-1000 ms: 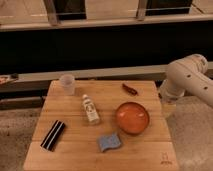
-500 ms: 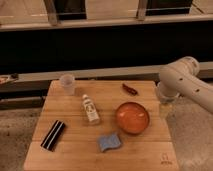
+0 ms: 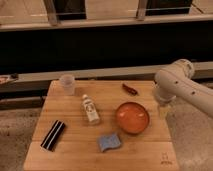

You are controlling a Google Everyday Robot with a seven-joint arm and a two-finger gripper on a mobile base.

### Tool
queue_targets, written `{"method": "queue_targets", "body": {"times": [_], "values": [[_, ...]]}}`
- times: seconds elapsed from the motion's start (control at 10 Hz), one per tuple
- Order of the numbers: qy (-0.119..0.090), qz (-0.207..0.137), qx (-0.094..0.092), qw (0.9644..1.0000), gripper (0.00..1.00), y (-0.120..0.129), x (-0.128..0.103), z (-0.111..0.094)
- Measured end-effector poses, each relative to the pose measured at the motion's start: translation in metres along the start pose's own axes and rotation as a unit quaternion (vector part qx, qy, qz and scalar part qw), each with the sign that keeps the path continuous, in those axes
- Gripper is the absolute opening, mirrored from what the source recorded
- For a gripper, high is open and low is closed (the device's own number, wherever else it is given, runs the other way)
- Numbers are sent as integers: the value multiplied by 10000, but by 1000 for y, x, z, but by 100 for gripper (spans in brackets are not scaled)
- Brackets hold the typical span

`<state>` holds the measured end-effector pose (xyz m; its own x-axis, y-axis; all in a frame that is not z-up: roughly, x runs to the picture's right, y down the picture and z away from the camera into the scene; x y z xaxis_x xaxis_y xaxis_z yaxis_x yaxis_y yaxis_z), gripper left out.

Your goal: Pick up the ceramic bowl

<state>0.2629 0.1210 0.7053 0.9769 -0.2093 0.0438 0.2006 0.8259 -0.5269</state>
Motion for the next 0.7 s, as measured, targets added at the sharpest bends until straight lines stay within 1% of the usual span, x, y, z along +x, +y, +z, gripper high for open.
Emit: {"method": "queue_targets", "body": {"times": [0.2,0.5,0.7], "values": [[30,-286,25,9996,80,-2,-4,3],[52,-603,46,9982,80,-1,-6,7],[61,-927,64,9957,80,1,-7,12]]}}
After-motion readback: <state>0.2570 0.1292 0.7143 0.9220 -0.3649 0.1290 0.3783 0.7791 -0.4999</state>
